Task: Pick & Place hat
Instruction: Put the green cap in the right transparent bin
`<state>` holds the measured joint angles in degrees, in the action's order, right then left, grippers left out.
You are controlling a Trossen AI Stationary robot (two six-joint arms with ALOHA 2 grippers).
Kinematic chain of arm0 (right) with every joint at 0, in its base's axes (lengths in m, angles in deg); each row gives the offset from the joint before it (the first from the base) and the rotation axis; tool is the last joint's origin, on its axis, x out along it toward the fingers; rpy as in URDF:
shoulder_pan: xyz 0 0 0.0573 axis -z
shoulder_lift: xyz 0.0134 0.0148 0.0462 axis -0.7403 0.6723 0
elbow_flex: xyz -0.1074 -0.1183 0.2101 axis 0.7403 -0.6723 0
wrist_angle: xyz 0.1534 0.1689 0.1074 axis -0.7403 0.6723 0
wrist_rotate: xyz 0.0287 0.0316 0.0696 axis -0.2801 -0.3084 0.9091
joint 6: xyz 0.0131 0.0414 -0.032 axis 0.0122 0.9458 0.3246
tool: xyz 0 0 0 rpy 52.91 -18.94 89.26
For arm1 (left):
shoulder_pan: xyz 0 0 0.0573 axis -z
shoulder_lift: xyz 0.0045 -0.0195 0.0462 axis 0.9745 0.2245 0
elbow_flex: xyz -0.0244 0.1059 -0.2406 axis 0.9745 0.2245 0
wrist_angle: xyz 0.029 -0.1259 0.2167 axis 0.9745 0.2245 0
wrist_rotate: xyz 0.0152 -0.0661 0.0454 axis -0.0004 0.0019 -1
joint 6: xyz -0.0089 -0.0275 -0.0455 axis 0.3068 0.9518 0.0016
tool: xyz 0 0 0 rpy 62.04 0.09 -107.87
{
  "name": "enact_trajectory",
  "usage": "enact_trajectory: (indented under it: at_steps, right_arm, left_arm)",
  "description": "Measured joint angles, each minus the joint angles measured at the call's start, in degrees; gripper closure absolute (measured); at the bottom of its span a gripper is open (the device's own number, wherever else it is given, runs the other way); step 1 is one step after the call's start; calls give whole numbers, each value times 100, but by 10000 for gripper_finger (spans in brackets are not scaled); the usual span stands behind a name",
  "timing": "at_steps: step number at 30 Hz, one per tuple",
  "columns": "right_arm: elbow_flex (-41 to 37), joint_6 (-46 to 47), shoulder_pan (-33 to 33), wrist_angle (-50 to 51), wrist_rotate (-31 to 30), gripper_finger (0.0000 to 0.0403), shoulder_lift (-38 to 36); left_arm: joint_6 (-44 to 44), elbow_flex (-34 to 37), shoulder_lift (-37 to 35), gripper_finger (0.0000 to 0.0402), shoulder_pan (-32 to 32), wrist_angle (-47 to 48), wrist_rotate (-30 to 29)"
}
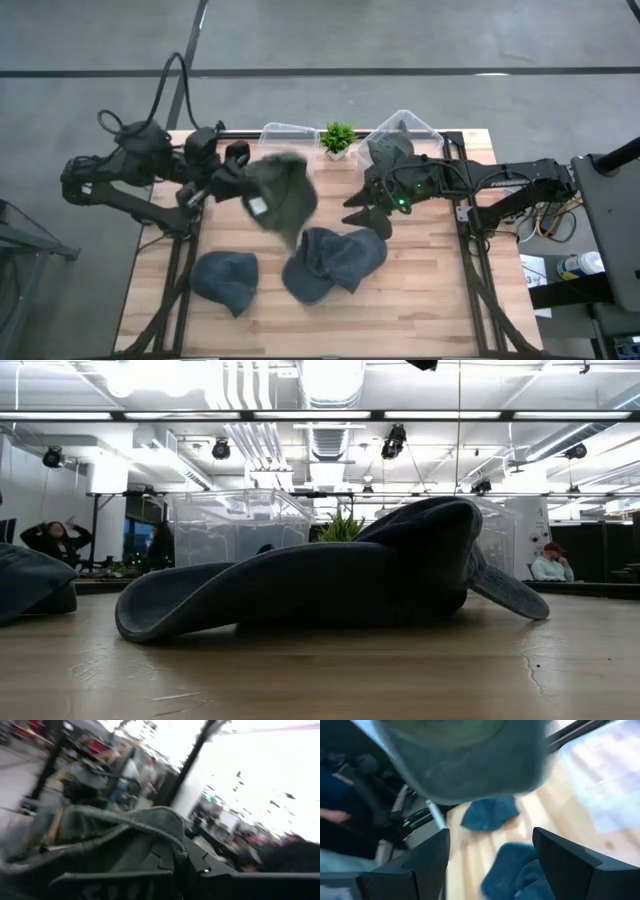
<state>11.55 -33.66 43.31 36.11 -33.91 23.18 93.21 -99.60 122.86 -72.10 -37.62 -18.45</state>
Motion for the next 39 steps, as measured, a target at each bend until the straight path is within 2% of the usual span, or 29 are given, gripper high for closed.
enact_trajectory:
  at_steps: [4,10,15,20,29,39]
  right_arm:
    - [102,-280,75,-89,-295,110,4]
    - [400,-844,195,-535,-369,81,8]
    - [820,-1132,199,-563,-359,57,171]
    - [1264,-1039,216,-536,-154,36,554]
    - [1996,-1123,251,59,-51,32,1355]
    - [3108,-1347,312,756,-33,33,1931]
  left_arm:
    - [-16,-30,185,401,-2,-389,-2]
    - [50,-132,429,401,2,-857,919]
    - [46,-199,577,401,-7,-837,947]
    - [42,-283,709,401,-7,-837,1028]
    - [33,-407,724,401,-6,-841,1172]
    - [-20,-407,700,401,-4,-839,1276]
